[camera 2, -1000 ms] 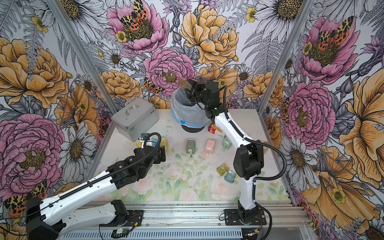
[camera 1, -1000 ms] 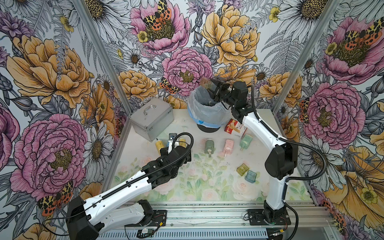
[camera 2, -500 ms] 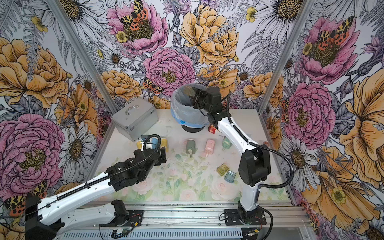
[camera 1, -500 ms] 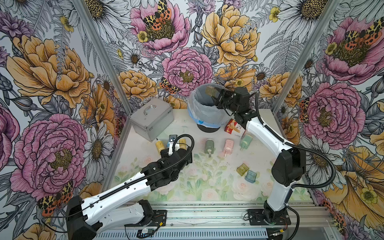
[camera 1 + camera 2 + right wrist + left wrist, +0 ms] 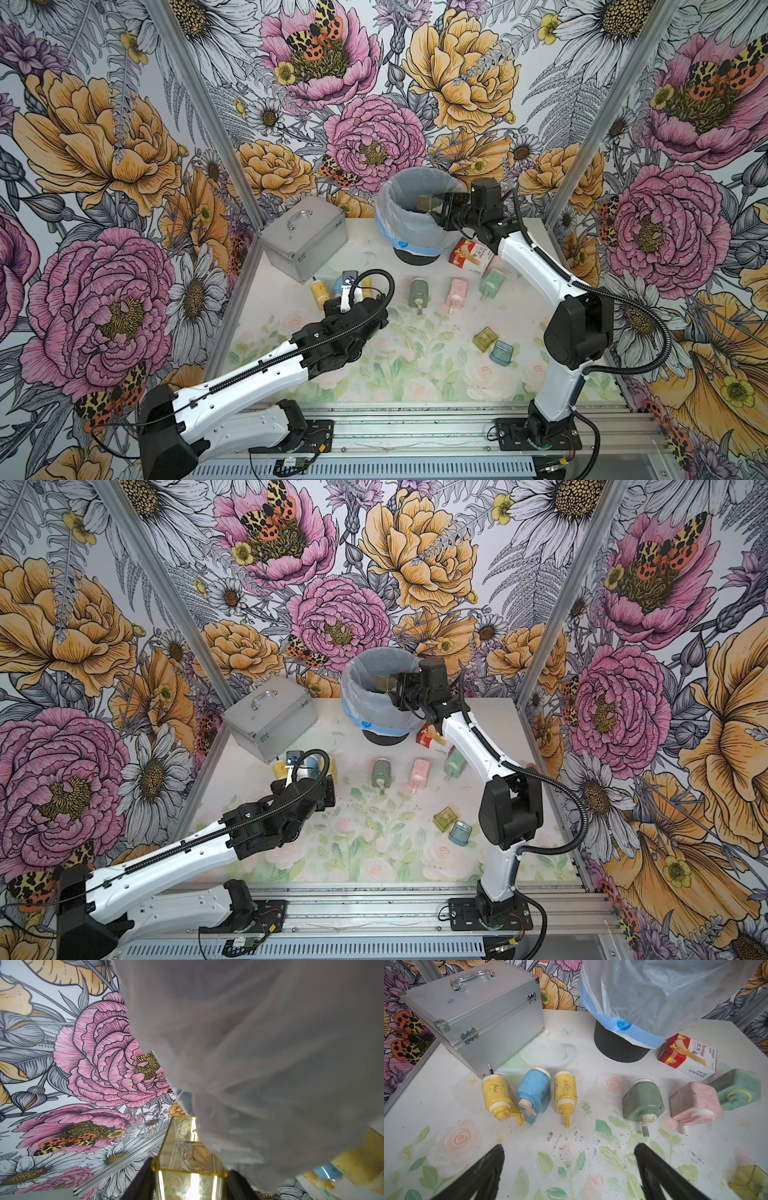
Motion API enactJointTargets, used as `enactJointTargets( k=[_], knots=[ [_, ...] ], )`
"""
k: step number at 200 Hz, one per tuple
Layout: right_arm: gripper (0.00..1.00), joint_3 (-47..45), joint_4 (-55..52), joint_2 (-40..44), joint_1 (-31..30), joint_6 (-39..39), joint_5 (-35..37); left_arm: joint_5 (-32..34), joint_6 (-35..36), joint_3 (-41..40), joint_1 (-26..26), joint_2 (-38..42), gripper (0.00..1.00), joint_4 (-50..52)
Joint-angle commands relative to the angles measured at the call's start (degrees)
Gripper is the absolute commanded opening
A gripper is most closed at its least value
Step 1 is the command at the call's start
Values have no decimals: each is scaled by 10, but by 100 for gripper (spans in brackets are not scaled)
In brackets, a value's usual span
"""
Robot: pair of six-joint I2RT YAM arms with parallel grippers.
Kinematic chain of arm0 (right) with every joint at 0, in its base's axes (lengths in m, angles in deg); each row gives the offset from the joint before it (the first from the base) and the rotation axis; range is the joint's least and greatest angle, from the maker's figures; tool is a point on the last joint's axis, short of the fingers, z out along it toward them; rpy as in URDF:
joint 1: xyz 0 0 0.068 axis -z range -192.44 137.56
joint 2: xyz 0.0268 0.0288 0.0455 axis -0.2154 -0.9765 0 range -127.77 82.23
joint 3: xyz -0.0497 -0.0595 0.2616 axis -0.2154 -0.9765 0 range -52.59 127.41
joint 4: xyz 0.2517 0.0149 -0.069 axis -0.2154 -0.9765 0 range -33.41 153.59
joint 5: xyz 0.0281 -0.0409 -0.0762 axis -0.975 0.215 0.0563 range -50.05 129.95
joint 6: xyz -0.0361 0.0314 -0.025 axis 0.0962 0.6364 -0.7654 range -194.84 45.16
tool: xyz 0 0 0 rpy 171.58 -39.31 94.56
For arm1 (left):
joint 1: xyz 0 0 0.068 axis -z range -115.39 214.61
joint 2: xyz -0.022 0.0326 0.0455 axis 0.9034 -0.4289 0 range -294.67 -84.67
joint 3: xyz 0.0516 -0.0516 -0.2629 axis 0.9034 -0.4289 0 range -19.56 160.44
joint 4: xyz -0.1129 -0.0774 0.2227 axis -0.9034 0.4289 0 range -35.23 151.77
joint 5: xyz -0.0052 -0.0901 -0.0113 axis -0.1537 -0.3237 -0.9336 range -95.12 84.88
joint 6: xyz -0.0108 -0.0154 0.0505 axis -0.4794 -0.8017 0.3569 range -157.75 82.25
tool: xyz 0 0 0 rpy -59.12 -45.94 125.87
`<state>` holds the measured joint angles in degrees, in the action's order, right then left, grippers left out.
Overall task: Take out the pencil sharpener tray and clean the shavings
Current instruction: Place the container at the center of the board.
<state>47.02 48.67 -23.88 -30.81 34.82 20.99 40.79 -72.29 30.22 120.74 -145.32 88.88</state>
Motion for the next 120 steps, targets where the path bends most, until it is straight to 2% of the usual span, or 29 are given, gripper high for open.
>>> enactJointTargets(
  k=[1,41,73,120],
  knots=[
    [14,21,-76,-18,3,-54,-16,19,10,5,4,-1,99,-12],
    [13,124,-79,-35,2,-102,-47,20,22,4,0,-2,99,-16],
    [13,117,-85,-15,5,-149,-51,17,29,4,-13,-3,99,-20],
    [13,105,-86,14,13,-236,-71,-41,96,-4,-29,-5,99,-82]
  ],
)
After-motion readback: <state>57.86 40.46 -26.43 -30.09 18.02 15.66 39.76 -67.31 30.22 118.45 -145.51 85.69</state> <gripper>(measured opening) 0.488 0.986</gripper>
